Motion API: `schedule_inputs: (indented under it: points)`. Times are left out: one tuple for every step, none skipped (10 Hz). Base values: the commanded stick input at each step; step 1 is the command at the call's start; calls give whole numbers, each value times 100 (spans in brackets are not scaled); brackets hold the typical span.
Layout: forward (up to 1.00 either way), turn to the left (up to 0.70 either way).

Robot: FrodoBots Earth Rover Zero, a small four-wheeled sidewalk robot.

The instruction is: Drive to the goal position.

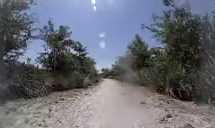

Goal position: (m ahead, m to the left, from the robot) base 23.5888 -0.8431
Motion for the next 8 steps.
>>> schedule_inputs:
  points:
    - [70, 11]
    - [70, 14]
    - [70, 14]
    - [70, 14]
    - [70, 14]
    - [70, 14]
    - [70, 11]
    - [70, 0]
